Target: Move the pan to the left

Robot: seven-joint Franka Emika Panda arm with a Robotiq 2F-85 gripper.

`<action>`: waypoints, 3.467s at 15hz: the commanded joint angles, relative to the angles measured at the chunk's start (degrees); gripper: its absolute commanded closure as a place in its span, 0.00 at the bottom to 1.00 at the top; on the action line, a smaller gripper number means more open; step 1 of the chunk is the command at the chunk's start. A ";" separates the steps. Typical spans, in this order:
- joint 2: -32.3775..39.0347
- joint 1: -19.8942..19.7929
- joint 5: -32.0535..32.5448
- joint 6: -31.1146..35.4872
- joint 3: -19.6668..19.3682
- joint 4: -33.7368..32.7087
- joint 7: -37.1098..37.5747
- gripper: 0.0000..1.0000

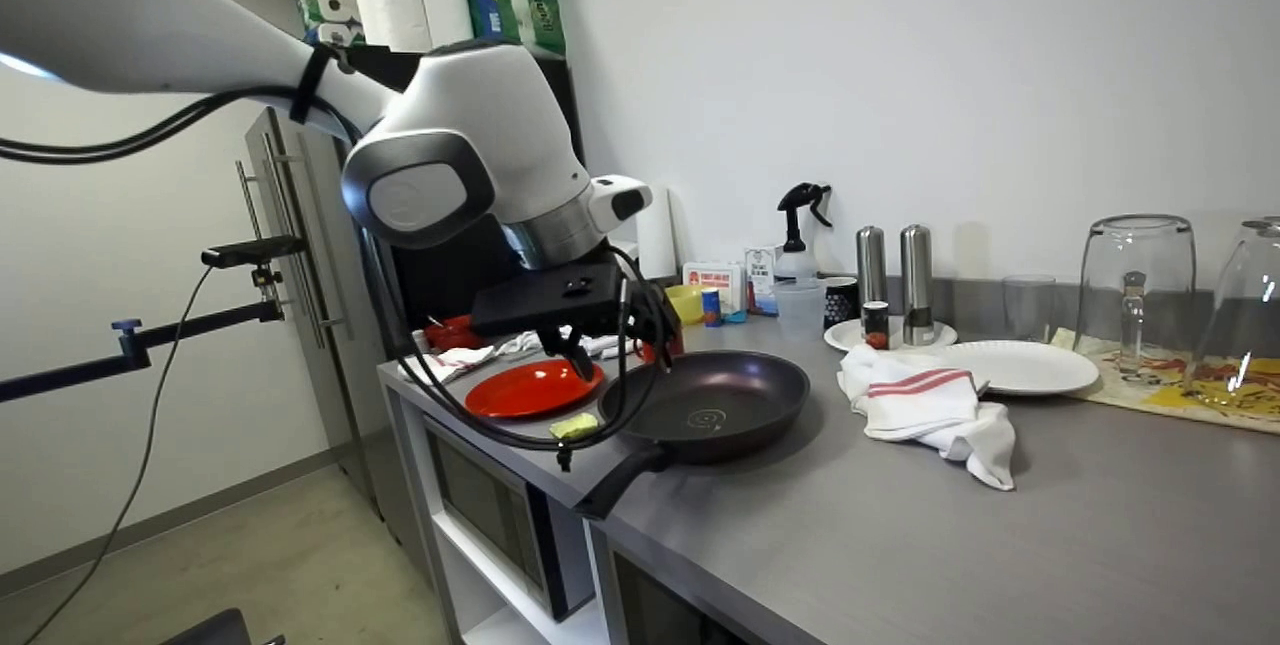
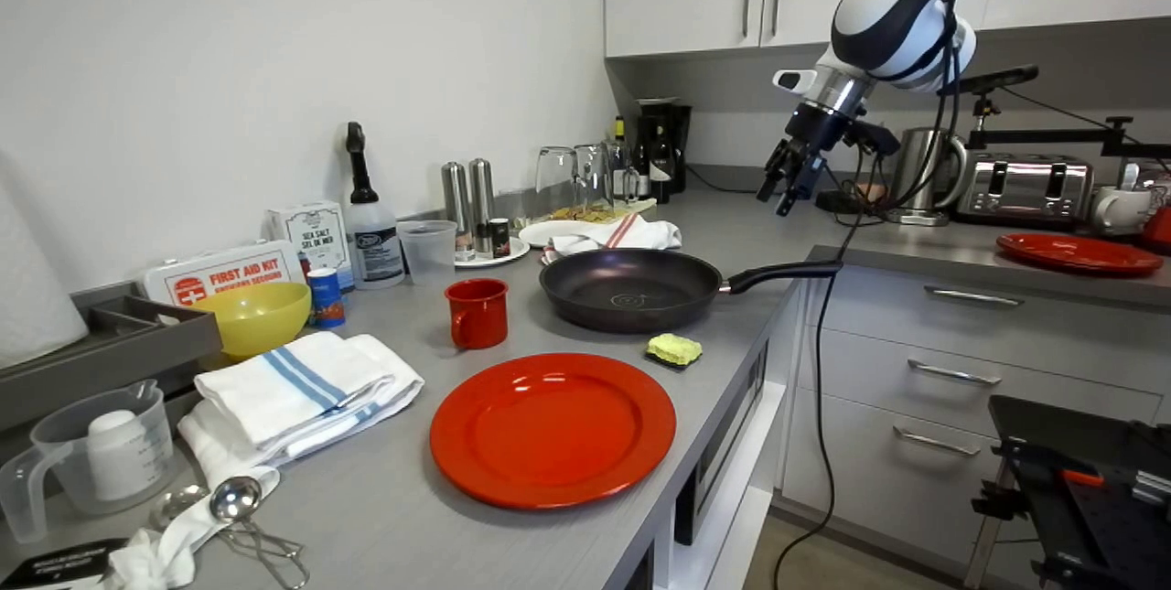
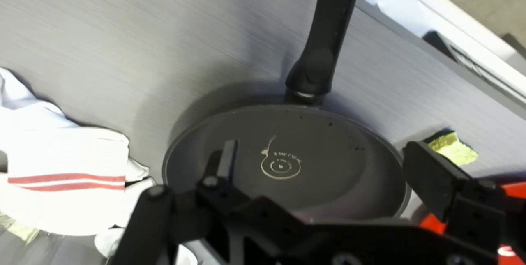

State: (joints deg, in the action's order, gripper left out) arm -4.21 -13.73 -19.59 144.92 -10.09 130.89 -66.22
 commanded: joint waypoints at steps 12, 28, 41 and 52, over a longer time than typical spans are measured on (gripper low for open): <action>-2.89 2.05 22.87 -8.72 -0.23 -1.54 25.13 0.00; -3.34 3.09 27.88 -17.24 0.22 -2.73 51.65 0.00; -4.29 4.44 25.64 -25.38 -0.06 -2.97 50.26 0.00; -4.39 4.46 25.58 -25.56 -0.07 -2.97 50.26 0.00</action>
State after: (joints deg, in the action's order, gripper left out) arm -8.60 -9.54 5.96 119.49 -9.92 128.01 -16.00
